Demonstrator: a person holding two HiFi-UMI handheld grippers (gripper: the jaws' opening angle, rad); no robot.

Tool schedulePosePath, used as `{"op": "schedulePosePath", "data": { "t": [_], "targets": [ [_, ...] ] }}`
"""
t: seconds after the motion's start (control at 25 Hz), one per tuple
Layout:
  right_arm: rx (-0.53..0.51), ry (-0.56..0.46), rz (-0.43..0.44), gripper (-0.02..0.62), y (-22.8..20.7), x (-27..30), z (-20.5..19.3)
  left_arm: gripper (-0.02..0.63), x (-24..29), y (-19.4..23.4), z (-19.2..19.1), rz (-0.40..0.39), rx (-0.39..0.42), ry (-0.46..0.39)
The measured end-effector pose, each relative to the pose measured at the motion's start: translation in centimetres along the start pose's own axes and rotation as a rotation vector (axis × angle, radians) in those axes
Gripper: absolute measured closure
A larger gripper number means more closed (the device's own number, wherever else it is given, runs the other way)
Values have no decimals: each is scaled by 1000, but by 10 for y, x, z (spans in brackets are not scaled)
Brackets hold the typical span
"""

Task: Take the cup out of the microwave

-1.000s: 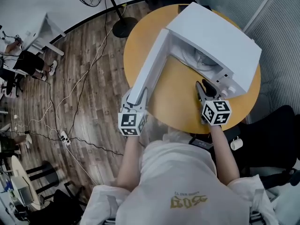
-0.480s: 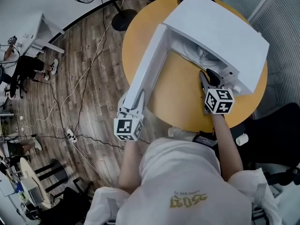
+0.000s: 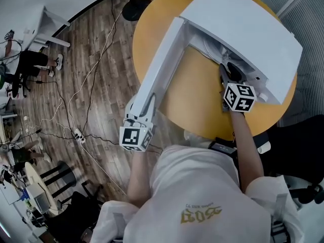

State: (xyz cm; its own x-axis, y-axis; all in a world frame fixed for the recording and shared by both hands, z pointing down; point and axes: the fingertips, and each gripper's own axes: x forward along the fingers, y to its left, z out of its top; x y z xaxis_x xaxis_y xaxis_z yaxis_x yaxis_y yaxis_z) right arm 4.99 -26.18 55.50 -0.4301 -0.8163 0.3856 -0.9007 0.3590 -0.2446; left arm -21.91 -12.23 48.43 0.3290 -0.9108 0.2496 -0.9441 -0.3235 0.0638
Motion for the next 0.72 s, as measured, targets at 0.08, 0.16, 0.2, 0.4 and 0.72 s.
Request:
{"op": "schedulePosePath", "data": {
  "t": [0.08,0.16,0.2,0.4,0.72],
  "targets": [
    [-12,2,-17,453,-3,6,0,440,0,1,0,0,-2,0],
    [-19,3,-28,446,-5,12,1,440,-1,1,0,2,-2,2],
    [-17,3,-32,445,-6,14,2,440,-1,1,0,2,-2,2],
    [-31,9,-15,445,-7,27,3,440,0,0,0,3,-3,4],
    [-34,31,66,460,5,43,4,440,1,-2,0,9,-4,9]
  ]
}}
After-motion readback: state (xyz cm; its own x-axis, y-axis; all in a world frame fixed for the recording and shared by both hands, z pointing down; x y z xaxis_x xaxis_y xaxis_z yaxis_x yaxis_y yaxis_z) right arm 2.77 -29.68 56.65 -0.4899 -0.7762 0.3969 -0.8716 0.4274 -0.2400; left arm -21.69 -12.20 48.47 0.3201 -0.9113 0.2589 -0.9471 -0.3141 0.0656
